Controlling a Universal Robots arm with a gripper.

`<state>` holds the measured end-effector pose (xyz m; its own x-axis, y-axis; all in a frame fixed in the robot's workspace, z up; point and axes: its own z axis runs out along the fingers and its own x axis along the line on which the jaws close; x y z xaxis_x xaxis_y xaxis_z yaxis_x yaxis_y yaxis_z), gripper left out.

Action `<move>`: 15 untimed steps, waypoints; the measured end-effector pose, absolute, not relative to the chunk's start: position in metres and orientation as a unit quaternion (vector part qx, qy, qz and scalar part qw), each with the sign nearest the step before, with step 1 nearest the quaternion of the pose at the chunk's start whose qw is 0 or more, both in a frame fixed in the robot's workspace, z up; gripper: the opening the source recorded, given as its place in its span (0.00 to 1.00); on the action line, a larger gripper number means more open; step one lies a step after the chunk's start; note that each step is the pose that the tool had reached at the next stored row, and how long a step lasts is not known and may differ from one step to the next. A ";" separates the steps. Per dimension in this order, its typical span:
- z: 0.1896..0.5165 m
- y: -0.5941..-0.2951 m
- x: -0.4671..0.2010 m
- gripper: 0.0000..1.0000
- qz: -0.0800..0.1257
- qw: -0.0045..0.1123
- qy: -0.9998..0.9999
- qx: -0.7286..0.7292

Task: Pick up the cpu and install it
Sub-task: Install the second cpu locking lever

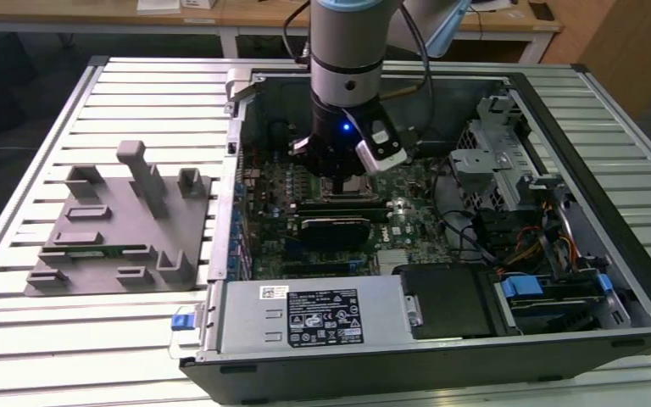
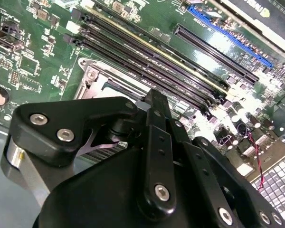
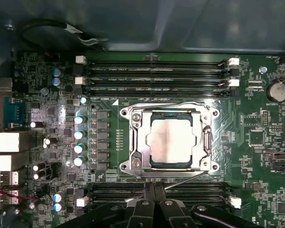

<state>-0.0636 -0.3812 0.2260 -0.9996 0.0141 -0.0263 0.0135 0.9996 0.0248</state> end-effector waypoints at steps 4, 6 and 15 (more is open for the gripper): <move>0.225 -0.383 -0.066 0.11 0.012 0.013 1.000 0.007; 0.224 -0.383 -0.068 0.11 0.012 0.013 1.000 0.007; 0.220 -0.387 -0.072 0.11 0.012 0.013 1.000 0.007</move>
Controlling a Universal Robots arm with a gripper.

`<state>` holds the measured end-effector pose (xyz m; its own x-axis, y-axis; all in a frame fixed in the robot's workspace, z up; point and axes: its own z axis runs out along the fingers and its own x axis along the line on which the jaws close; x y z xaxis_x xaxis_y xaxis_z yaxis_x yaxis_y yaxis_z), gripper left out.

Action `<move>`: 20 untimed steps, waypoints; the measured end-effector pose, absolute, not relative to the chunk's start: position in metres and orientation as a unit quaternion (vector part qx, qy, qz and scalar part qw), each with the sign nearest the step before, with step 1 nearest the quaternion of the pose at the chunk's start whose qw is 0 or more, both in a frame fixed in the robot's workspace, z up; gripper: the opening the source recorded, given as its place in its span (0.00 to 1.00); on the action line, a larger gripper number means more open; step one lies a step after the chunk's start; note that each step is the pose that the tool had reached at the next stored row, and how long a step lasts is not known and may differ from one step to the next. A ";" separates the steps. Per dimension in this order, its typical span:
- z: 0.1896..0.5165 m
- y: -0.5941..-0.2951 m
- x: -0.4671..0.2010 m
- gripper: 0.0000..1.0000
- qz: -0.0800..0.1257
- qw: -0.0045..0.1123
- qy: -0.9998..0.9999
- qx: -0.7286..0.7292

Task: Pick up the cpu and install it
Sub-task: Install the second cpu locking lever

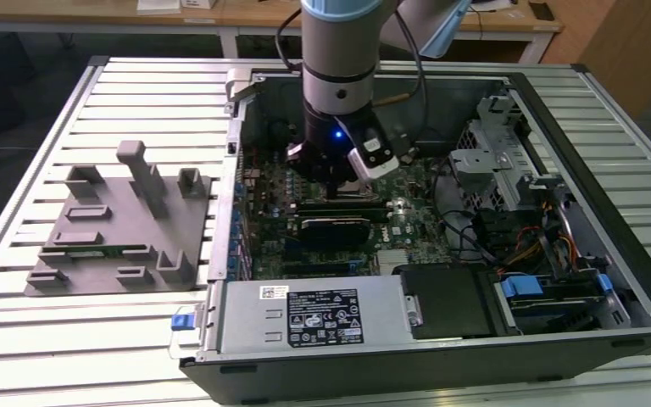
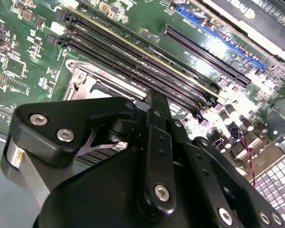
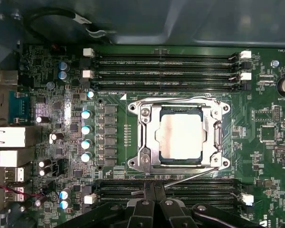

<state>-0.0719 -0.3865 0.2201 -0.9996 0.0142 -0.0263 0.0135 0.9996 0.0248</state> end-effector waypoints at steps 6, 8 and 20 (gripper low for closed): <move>0.219 -0.387 -0.072 0.11 0.012 0.013 1.000 0.007; 0.219 -0.387 -0.072 0.11 0.012 0.013 1.000 0.007; 0.214 -0.391 -0.076 0.11 0.031 0.013 0.999 0.007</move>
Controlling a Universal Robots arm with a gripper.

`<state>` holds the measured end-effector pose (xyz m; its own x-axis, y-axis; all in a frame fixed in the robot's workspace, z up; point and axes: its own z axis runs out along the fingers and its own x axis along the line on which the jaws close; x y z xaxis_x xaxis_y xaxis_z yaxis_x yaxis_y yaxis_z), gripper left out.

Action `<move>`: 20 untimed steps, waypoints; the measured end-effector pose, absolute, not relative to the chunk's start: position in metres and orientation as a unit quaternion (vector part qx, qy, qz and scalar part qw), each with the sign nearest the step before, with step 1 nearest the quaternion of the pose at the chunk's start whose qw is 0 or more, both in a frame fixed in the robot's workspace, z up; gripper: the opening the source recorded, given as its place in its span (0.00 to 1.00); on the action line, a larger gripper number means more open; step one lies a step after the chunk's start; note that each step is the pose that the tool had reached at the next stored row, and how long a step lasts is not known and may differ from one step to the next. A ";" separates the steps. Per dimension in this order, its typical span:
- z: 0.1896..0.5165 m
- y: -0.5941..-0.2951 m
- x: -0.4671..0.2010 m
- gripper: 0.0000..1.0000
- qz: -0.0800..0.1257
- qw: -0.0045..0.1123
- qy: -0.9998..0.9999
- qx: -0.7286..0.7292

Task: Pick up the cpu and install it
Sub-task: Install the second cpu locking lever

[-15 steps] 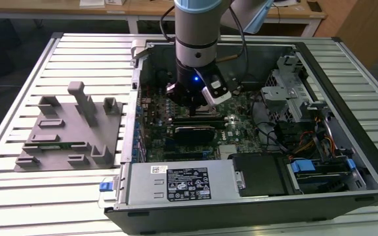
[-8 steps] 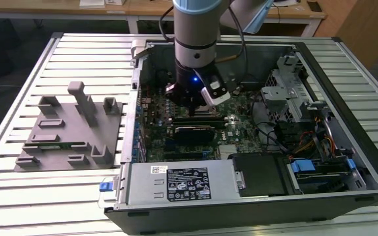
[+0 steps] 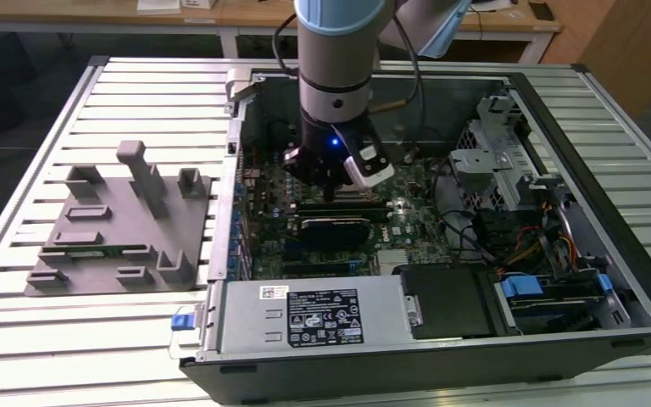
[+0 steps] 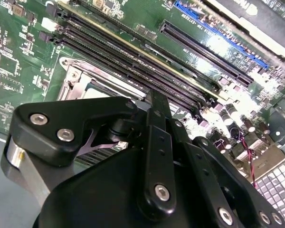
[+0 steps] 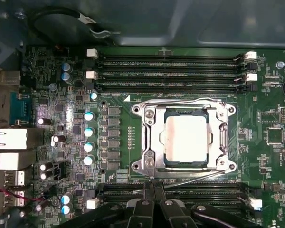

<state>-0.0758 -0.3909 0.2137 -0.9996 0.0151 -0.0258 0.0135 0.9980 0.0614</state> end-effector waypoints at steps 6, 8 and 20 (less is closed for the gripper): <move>0.213 -0.395 -0.077 0.11 0.039 0.013 0.999 0.007; 0.213 -0.396 -0.078 0.11 0.048 0.013 0.999 0.007; 0.209 -0.410 -0.081 0.11 0.087 0.013 0.996 0.008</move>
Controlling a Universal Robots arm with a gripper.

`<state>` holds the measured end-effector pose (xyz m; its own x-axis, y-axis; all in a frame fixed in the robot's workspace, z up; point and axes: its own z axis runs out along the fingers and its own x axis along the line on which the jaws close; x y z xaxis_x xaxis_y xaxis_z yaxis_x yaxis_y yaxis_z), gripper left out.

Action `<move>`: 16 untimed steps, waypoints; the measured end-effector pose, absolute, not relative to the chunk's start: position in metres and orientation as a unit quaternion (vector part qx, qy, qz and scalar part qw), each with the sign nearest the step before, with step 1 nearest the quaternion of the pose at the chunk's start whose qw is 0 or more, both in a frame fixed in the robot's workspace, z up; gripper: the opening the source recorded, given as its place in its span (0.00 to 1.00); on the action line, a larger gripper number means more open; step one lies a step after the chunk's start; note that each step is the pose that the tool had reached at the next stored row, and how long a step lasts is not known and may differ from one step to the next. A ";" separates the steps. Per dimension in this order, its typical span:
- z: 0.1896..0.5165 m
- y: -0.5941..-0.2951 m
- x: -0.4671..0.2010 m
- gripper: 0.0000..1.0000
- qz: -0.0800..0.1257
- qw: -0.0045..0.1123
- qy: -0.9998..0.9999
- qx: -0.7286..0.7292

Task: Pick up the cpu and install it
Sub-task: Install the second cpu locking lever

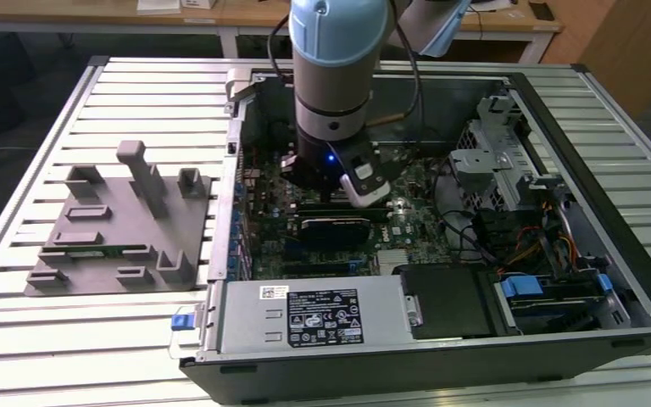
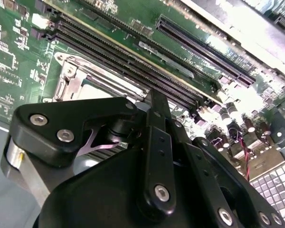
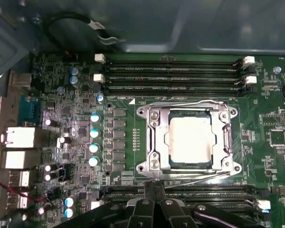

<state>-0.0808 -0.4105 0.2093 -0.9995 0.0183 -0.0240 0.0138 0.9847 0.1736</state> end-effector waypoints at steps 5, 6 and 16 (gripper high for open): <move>0.207 -0.413 -0.084 0.11 0.102 0.013 0.995 0.008; 0.206 -0.414 -0.084 0.11 0.104 0.013 0.994 0.008; 0.199 -0.417 -0.086 0.11 0.129 0.012 0.991 0.009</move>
<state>-0.0863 -0.4167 0.1992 -0.9995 0.0206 -0.0224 0.0141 0.9664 0.2566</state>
